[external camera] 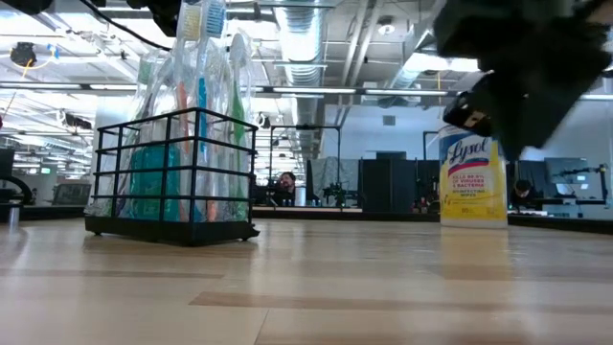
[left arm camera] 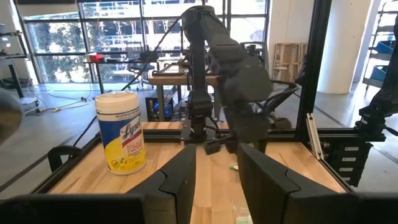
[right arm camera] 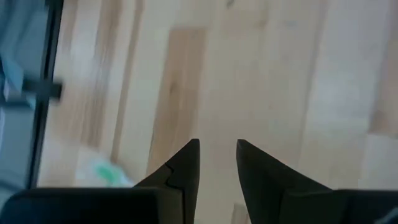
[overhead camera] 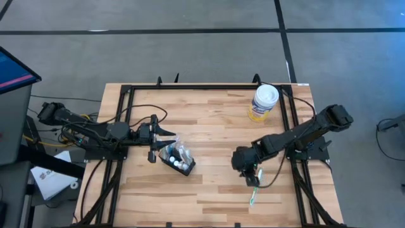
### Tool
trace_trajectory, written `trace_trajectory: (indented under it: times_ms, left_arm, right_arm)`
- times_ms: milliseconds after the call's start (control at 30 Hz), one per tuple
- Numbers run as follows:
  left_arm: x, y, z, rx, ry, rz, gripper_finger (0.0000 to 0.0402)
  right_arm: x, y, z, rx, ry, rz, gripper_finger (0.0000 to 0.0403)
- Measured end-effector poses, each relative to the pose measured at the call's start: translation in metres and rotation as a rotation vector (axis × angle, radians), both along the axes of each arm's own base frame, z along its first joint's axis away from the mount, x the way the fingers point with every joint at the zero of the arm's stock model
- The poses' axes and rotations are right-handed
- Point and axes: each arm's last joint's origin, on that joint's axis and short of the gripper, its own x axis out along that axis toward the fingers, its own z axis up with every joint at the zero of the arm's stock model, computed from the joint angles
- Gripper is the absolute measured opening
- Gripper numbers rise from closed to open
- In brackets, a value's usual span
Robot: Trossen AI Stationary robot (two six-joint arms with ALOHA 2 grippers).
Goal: Pick & Place toothbrushing station
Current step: Put the green toothbrush into the left compartment of the wire organizer
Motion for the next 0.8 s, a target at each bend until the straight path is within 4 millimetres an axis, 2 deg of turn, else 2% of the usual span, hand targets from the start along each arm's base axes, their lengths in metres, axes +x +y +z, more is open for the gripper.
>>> trace_trajectory:
  times_ms: [167,300,567,800]
  left_arm:
    - [0.000,0.000,0.000,0.000,0.000,0.000,0.0112]
    - [0.000,0.000,0.000,-0.001,-0.002,0.000,0.0112]
    - [0.000,0.000,0.000,-0.001,-0.003,0.000,0.0112]
    - [0.000,0.000,0.000,-0.001,-0.003,0.000,0.0112]
  right_arm:
    - [-0.014,0.019,-0.003,-0.056,0.026,0.182,0.0091]
    - [-0.025,0.028,-0.004,-0.088,0.070,0.256,0.0090]
    - [-0.034,0.039,-0.010,-0.143,0.118,0.309,0.0090]
    - [-0.036,0.057,-0.031,-0.172,0.177,0.370,0.0090]
